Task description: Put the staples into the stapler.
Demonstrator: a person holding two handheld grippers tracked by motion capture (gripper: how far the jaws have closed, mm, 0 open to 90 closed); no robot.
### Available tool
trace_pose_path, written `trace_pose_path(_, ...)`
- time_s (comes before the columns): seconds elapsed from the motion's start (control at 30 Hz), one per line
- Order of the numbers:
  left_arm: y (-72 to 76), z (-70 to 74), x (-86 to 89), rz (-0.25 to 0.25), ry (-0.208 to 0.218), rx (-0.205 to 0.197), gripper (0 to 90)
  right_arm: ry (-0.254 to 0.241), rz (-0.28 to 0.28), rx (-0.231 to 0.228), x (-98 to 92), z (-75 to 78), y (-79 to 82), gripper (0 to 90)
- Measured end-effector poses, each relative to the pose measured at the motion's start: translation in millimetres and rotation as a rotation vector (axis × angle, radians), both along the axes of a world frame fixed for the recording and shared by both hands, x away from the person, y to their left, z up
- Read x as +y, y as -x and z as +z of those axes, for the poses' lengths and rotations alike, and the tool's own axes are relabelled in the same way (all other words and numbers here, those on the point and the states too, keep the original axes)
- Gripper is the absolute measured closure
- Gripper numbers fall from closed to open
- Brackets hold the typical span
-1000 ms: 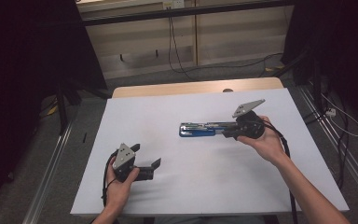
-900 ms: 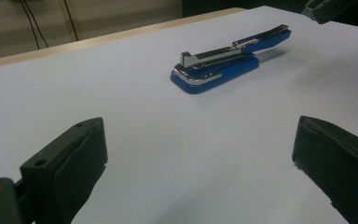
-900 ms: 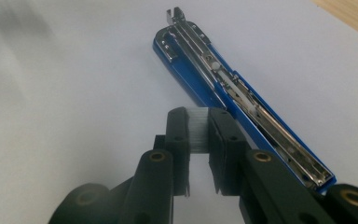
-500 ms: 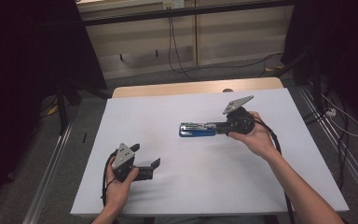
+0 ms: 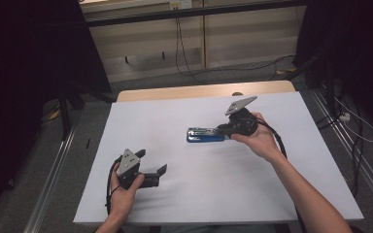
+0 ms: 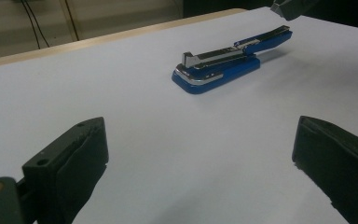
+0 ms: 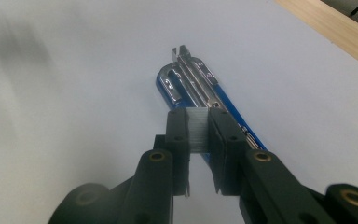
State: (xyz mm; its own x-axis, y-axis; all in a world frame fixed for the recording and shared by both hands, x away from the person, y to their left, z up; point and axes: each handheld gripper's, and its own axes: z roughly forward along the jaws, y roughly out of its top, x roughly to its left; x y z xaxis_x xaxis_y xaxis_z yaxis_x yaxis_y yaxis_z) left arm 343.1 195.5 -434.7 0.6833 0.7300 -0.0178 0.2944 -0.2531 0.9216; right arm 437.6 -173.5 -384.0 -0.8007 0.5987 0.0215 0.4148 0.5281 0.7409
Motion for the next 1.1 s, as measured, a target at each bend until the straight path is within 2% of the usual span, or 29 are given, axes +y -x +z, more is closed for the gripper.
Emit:
trace_pose_path(0.07, -0.2, 0.3, 0.8, -0.001, -0.006, 0.000, 3.6, 0.009, 0.004, 0.002, 3.8, -1.3, -2.4, 79.4)
trace_pose_path(0.23, -0.2, 0.4, 0.9, 0.000, -0.001, -0.001, 3.6, -0.006, 0.010, 0.011, 11.0, -3.9, -9.1, 79.4)
trace_pose_path(0.43, -0.3, 0.6, 1.5, -0.002, 0.000, -0.003, 3.6, -0.049, 0.016, -0.023, 20.7, -5.2, -15.9, 79.3)
trace_pose_path(0.7, -0.4, 0.6, 1.5, -0.002, 0.001, -0.002, 3.6, -0.050, 0.022, -0.026, 27.5, -7.0, -23.8, 79.3)
trace_pose_path(0.8, -0.6, 0.6, 1.6, 0.004, 0.001, -0.003, 3.6, -0.058, 0.039, -0.009, 30.4, -7.3, -28.0, 79.4)
trace_pose_path(1.1, -0.6, 1.4, 2.2, 0.003, 0.003, -0.005, 3.6, -0.040, 0.071, -0.001, 42.1, -7.8, -41.0, 79.4)
